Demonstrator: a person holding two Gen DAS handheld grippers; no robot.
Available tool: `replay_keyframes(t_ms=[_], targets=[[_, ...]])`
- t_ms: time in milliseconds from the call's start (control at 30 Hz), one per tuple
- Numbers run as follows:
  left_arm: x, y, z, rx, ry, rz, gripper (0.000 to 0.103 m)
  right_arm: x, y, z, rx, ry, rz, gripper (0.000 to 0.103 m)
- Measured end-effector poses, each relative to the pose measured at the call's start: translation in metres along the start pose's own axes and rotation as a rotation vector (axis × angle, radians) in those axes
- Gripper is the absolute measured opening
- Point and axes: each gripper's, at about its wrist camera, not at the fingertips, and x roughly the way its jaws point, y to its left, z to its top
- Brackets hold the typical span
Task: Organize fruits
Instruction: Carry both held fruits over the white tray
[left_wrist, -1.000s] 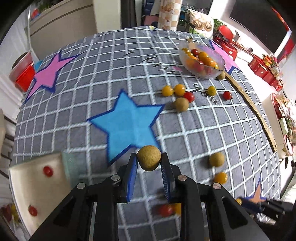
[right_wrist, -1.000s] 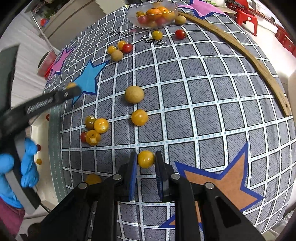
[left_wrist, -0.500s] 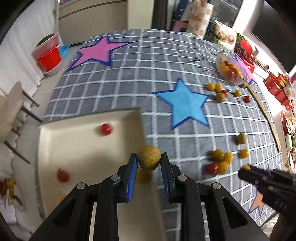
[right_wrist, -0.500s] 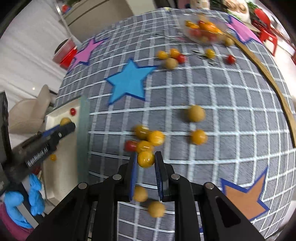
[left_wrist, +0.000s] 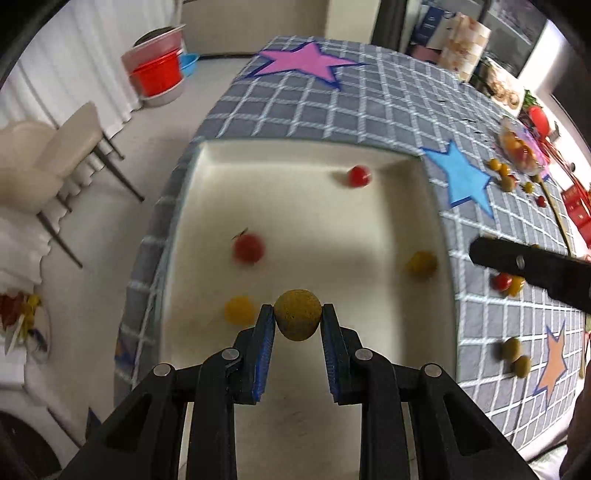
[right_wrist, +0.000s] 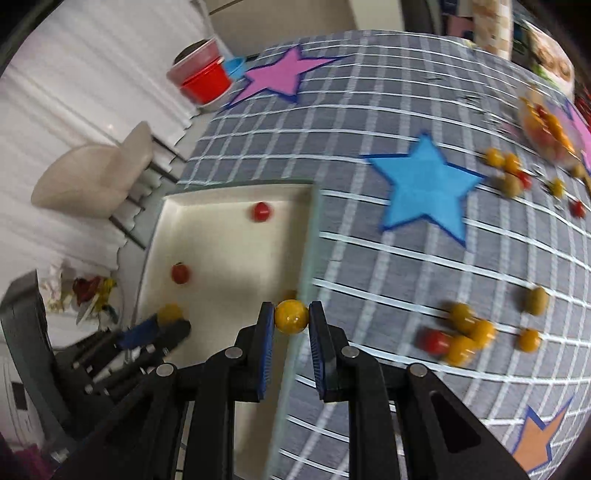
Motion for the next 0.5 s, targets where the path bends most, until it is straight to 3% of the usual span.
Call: replay_keyframes(t_ms=[267, 500], targets=[[0.007, 0.026, -0.023, -0.046, 0.026, 0.030, 0.027, 0.047, 0.041, 0.005, -0.086, 0.082, -0.009, 0.020], [0.015, 0.028, -0.032, -0.035, 0.029, 0.046, 0.027, 0.068, 0.048, 0.012, -0.109, 0.100, -0.068, 0.021]])
